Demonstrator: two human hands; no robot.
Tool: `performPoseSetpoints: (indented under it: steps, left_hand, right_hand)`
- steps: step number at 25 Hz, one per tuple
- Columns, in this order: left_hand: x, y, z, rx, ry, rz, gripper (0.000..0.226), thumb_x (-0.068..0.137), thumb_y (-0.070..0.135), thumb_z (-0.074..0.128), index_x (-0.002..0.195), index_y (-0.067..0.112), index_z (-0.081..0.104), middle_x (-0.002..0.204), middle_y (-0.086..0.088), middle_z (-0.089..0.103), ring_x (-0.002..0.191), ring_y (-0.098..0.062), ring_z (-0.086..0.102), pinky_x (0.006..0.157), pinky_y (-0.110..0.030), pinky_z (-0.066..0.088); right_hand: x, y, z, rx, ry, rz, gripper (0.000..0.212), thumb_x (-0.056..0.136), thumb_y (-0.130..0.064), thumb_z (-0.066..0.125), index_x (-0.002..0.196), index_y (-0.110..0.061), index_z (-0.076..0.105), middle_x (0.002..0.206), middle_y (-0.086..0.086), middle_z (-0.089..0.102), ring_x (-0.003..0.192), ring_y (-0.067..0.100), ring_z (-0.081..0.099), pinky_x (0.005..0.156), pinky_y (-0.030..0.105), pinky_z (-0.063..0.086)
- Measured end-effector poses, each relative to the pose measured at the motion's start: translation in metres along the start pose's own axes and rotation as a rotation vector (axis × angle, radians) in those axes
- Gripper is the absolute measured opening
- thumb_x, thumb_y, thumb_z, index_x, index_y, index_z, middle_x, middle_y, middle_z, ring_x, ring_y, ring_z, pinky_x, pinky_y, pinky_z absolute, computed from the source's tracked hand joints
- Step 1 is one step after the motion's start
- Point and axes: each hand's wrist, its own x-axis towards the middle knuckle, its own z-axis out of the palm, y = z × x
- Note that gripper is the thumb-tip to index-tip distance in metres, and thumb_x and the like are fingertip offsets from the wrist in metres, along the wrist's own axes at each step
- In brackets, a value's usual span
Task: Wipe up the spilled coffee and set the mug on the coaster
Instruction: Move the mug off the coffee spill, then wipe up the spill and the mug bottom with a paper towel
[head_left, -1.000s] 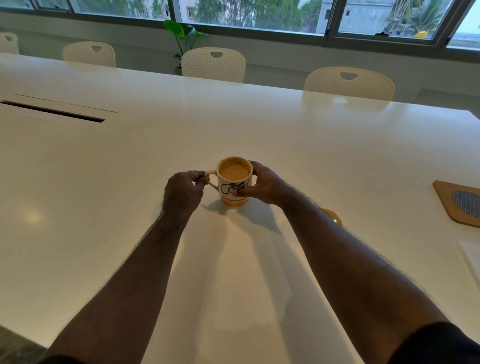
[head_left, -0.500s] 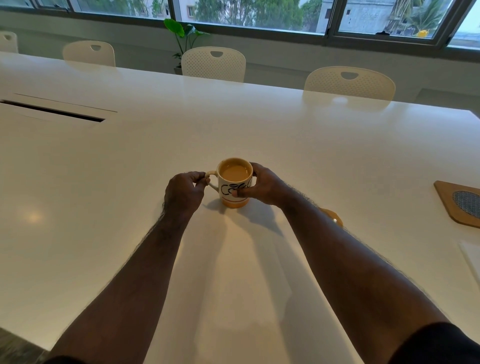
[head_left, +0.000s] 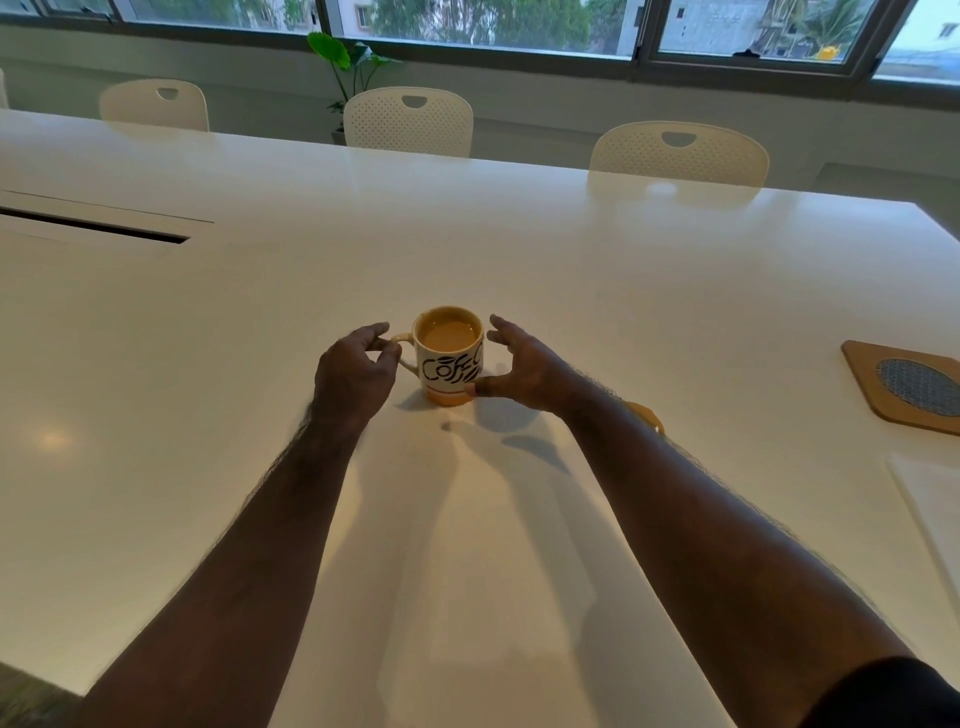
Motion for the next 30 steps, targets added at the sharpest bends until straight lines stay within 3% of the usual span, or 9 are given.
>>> performPoseSetpoints:
  steps: [3,8,10,14,19,25,30]
  left_hand:
    - [-0.008,0.006,-0.003,0.061,0.074,0.058,0.043,0.089,0.024,0.064,0.131,0.015,0.059,0.129,-0.011,0.061,0.111,-0.030,0.060,0.093,-0.044,0.049]
    - [-0.021,0.020,-0.007,0.188,0.197,0.104,0.052,0.085,0.024,0.062,0.135,0.017,0.052,0.141,-0.011,0.050,0.129,-0.033,0.045,0.102,-0.053,0.037]
    - [-0.035,0.030,-0.003,0.174,0.267,0.204,0.048,0.083,0.022,0.058,0.131,0.018,0.055,0.139,-0.008,0.052,0.128,-0.030,0.045,0.102,-0.050,0.036]
    - [-0.082,0.058,0.024,0.093,0.293,0.461,0.039,0.077,0.016,0.054,0.115,0.022,0.062,0.129,0.001,0.059,0.120,-0.023,0.051,0.098,-0.037,0.036]
    - [-0.145,0.096,0.077,0.016,-0.022,0.605,0.038,0.083,0.020,0.055,0.120,0.018,0.062,0.132,-0.002,0.058,0.125,-0.020,0.049,0.106,-0.036,0.033]
    - [-0.206,0.147,0.134,0.107,-0.461,0.600,0.062,0.089,0.042,0.048,0.147,0.025,0.034,0.159,0.001,0.025,0.148,-0.019,0.016,0.119,-0.046,0.017]
    - [-0.248,0.184,0.179,0.087,-0.634,0.698,0.065,0.091,0.049,0.039,0.151,0.030,0.022,0.163,0.006,0.011,0.150,-0.014,0.002,0.119,-0.042,0.001]
  right_hand:
    - [-0.026,0.013,-0.011,-0.005,0.030,0.019,0.101,0.078,-0.035,0.079,0.155,-0.019,0.016,0.157,0.004,0.032,0.144,0.023,0.031,0.113,0.038,0.034]
    - [-0.086,0.049,-0.017,-0.069,0.122,0.074,0.088,0.084,-0.045,0.069,0.154,-0.023,0.020,0.158,-0.001,0.031,0.142,0.020,0.033,0.112,0.033,0.031]
    - [-0.111,0.064,-0.018,-0.104,0.150,0.102,0.087,0.085,-0.049,0.066,0.154,-0.025,0.018,0.159,0.000,0.027,0.145,0.021,0.029,0.115,0.034,0.028]
    - [-0.159,0.090,-0.023,-0.283,0.176,0.159,0.087,0.088,-0.061,0.053,0.155,-0.029,0.006,0.164,-0.004,0.006,0.150,0.021,0.001,0.120,0.049,0.017]
    - [-0.223,0.120,-0.039,-0.539,0.257,0.161,0.086,0.091,-0.071,0.027,0.155,-0.022,-0.005,0.161,-0.008,-0.011,0.144,0.010,-0.024,0.114,0.031,-0.007]
    - [-0.296,0.154,-0.059,-0.644,0.297,0.336,0.092,0.081,-0.080,0.000,0.152,-0.023,-0.016,0.158,-0.007,-0.025,0.144,0.013,-0.030,0.118,0.034,-0.008]
    - [-0.345,0.176,-0.073,-0.676,0.334,0.431,0.091,0.082,-0.078,-0.004,0.152,-0.022,-0.017,0.159,-0.005,-0.026,0.143,0.014,-0.031,0.116,0.032,-0.011]
